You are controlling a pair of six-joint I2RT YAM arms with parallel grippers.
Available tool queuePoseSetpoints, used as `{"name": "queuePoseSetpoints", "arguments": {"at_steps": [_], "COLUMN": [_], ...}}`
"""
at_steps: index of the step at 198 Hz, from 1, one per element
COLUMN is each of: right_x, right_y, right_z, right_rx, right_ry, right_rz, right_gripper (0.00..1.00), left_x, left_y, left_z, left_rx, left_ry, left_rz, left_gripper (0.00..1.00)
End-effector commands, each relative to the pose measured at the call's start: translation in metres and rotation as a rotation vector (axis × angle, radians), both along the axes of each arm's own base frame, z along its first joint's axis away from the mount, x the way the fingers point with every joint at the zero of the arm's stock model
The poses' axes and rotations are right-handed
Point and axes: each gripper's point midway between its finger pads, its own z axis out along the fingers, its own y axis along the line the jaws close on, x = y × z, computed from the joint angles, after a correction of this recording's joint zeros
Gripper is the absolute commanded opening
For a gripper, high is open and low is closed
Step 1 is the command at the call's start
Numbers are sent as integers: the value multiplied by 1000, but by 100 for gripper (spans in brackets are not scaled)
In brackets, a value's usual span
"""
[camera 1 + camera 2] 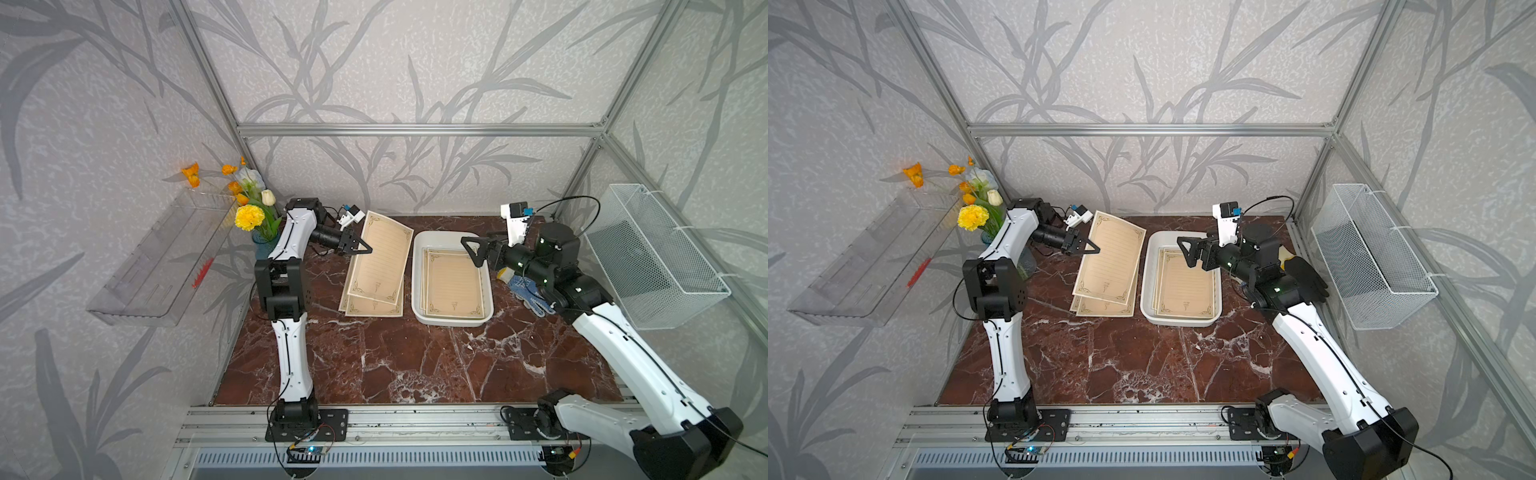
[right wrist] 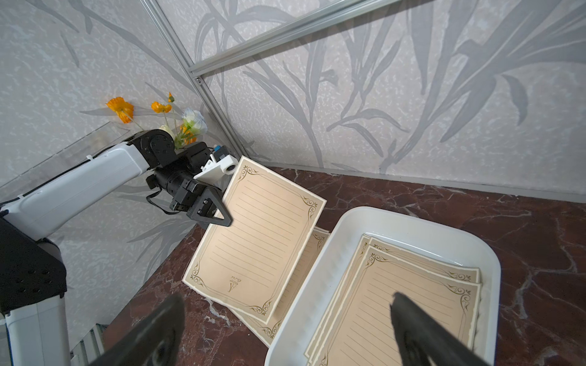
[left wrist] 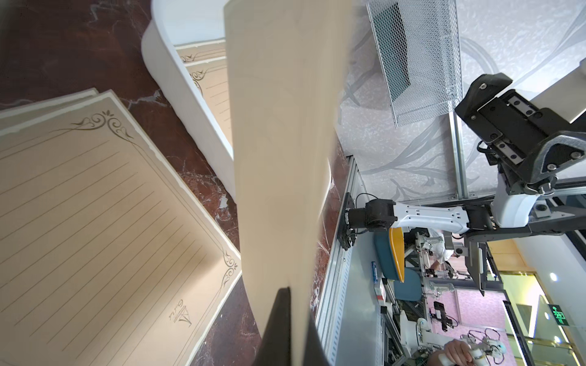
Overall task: Take out the stationery paper from the storage box
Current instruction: Place the stationery paper at the center of the board.
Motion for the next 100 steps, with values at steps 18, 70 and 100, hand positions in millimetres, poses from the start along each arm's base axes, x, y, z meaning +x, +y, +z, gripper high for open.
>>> {"name": "queuePoseSetpoints", "arguments": {"at_steps": [18, 70, 100], "right_x": [7, 12, 14], "right_y": [-10, -15, -17], "right_z": [-2, -12, -18], "right_rx": [-25, -57, -68], "right_ry": [33, 70, 96], "right_rz": [-65, -103, -116], "right_gripper": [99, 99, 100], "left_x": [17, 22, 25], "left_y": [8, 12, 16], "left_z": [-27, -59, -75], "left_rx": [-23, 34, 45], "left_ry": [119, 211, 258], "left_rz": [75, 107, 124], "left_gripper": [0, 2, 4]}}
